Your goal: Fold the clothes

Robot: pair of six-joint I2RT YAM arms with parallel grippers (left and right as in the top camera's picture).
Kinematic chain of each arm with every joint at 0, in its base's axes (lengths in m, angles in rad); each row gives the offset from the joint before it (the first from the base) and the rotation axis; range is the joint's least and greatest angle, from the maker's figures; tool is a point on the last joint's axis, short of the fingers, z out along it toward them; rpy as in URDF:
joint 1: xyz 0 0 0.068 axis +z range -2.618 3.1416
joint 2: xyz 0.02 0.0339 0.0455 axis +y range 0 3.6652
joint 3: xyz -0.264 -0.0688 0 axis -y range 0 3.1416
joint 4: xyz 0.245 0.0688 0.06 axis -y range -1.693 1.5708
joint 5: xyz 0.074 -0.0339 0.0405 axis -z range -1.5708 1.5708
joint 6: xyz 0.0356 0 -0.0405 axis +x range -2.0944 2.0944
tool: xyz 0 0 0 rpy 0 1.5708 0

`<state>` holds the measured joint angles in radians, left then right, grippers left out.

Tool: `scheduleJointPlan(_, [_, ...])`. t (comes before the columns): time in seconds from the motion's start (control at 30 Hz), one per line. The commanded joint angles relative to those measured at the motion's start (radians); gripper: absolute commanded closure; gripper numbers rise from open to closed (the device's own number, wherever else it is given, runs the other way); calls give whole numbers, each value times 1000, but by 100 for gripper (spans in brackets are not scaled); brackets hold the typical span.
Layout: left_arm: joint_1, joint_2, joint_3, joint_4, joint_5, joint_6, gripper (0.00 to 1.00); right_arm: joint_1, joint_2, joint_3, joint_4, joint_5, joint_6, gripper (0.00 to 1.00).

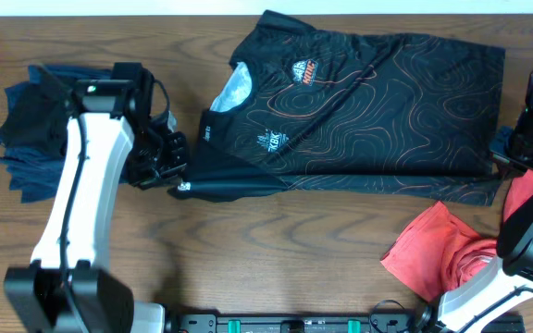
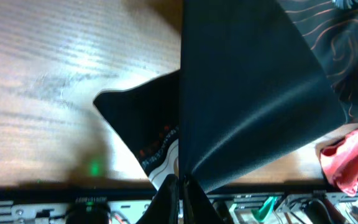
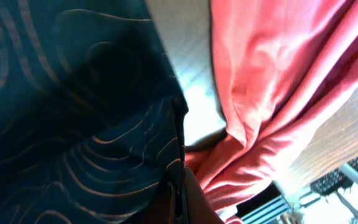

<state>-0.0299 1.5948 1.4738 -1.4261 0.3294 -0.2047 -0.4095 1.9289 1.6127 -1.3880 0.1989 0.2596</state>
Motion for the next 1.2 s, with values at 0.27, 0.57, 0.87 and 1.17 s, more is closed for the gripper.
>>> scheduleJointPlan(0.27, [3,-212,0,-25,-26,-48,94,-53,-87,-53,5,1,25,99])
scheduleJointPlan(0.57, [0,-201,-72,200,-23,-115,94,-53,-87,-53,50,-40,24,99])
scheduleJointPlan(0.87, [0,-140,-251,544,44,-122,94,-44,-87,-53,188,-187,-26,99])
scheduleJointPlan(1.17, [0,-34,-267,698,44,-122,94,5,-87,-53,349,-188,-29,99])
